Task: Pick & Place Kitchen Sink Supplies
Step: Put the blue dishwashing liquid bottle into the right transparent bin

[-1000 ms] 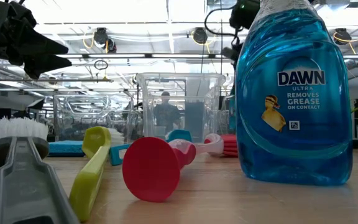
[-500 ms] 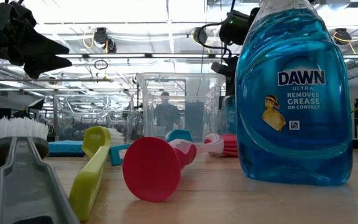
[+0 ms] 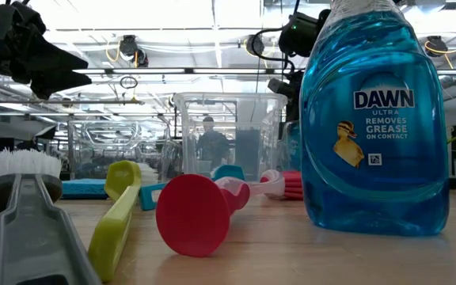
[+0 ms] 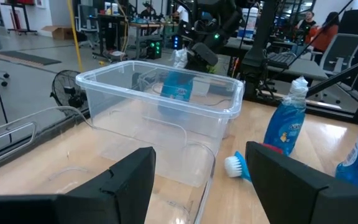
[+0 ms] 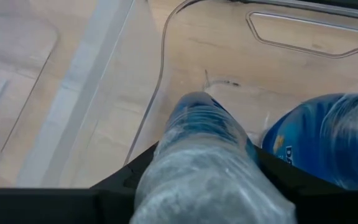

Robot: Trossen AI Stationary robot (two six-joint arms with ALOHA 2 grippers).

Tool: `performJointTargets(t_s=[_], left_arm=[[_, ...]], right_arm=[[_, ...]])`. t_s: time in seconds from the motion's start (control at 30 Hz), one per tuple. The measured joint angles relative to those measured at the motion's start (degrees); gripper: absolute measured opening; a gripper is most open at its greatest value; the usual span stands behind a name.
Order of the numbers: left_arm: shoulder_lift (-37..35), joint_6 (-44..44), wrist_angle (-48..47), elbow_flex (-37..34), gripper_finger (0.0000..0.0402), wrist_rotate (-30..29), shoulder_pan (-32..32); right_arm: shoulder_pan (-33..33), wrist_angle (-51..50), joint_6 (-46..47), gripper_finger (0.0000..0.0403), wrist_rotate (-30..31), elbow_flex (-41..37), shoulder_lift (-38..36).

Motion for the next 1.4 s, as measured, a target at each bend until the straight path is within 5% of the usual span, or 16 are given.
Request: performJointTargets(t_s=[0.7,1.4], left_arm=[[-0.01,0.09,-0.02,0.0,0.0253,0.0,0.0],[0.0,0.54,-0.04,0.0,0.0253,0.0,0.0]], right_arm=[[0.0,3.16,-0.02,0.0255,1.23,0.0,-0.04],[0.21,7.89,-4.3,0.0251,2.52,0.0,-13.49]])
